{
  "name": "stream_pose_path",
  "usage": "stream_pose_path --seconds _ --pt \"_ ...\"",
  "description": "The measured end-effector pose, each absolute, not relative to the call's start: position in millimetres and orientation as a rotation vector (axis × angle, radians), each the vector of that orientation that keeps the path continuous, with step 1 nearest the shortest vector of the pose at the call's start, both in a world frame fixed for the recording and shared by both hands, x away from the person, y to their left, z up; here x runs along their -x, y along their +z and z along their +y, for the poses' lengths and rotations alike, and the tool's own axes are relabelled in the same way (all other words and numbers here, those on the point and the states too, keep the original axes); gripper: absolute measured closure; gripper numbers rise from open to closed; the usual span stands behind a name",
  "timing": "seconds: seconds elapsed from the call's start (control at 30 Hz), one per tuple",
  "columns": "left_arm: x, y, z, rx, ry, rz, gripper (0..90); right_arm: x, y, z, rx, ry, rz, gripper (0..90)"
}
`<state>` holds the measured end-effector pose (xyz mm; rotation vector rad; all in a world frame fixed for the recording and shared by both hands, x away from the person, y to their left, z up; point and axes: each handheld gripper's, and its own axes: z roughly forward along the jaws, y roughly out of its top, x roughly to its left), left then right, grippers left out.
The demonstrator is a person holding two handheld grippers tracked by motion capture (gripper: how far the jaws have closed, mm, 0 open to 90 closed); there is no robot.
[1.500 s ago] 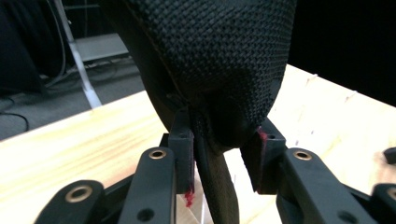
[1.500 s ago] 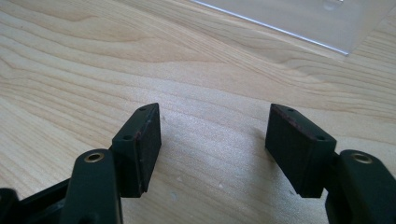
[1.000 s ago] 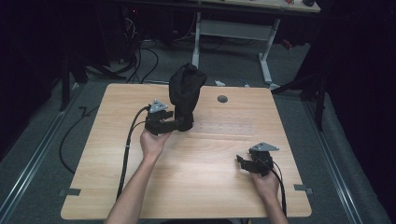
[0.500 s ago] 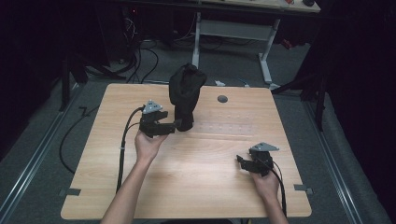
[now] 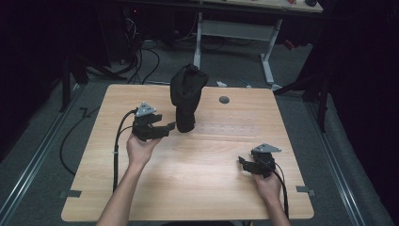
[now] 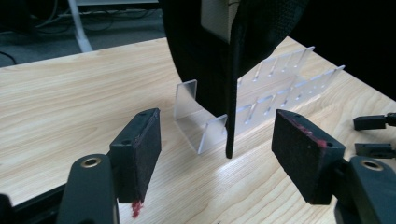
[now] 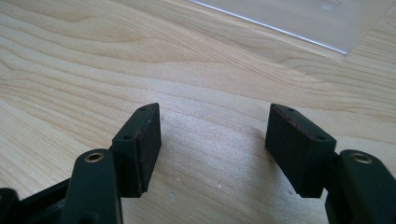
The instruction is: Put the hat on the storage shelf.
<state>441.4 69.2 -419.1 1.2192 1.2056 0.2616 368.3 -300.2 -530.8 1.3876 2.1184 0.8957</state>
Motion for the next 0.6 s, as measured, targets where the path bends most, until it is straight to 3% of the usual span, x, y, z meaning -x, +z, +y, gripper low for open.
stream_pose_path --seconds 0.6 --pt "-418.4 -407.0 90.3 -1.186 0.272 1.192 33.2 -368.3 -530.8 -300.3 -1.387 0.895 2.119 36.1"
